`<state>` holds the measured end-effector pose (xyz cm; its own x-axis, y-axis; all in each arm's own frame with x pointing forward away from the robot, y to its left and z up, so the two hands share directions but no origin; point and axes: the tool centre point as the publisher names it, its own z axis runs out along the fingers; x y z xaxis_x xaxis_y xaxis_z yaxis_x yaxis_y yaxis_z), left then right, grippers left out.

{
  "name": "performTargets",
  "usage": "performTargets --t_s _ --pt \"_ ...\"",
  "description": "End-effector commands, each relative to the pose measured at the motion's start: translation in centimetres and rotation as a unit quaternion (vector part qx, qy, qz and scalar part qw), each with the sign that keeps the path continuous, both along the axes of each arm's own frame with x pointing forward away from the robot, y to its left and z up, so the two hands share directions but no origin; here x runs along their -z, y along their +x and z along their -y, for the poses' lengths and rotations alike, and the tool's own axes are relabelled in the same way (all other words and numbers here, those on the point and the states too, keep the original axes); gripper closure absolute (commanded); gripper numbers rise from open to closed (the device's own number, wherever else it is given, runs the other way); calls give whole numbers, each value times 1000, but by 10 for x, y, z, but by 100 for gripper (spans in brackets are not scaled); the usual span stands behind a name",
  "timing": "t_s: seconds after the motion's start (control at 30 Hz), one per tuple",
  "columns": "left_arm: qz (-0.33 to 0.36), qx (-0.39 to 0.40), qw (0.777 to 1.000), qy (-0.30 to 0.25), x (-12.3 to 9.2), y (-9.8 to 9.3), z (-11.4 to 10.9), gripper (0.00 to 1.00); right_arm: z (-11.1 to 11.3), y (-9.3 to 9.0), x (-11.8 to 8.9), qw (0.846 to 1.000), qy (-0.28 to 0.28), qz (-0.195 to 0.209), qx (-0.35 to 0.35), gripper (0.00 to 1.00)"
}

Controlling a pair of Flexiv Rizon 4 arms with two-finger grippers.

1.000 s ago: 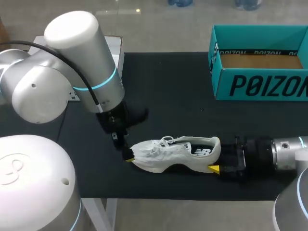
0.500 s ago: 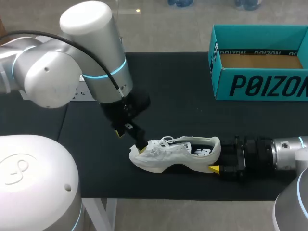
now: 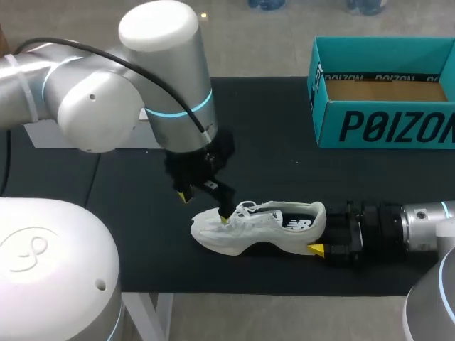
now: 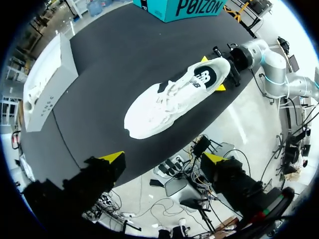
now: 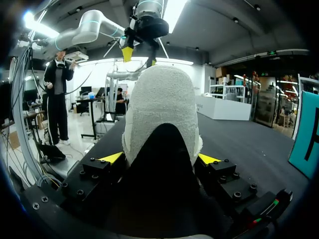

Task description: Take the shoe out of the shoebox, open the shoe tongue, remove and reinsert the insole, then place the shoe into the shoebox

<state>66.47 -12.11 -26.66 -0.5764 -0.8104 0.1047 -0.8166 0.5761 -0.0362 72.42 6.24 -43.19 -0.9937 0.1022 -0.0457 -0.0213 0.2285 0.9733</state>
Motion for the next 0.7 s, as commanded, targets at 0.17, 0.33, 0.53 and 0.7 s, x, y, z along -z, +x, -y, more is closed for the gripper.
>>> performTargets --t_s 0.17,0.33,0.53,0.7 --pt "-7 -129 990 61 11 6 49 0 -2 1 2 1000 -2 0 1 100" --pt "3 -173 982 72 23 1 66 0 -2 1 2 1000 -2 0 1 100" --pt "10 -181 980 77 36 -5 85 0 -2 1 2 1000 -2 0 1 100" --pt "18 -190 978 85 40 0 93 0 -2 1 2 1000 -2 0 1 100"
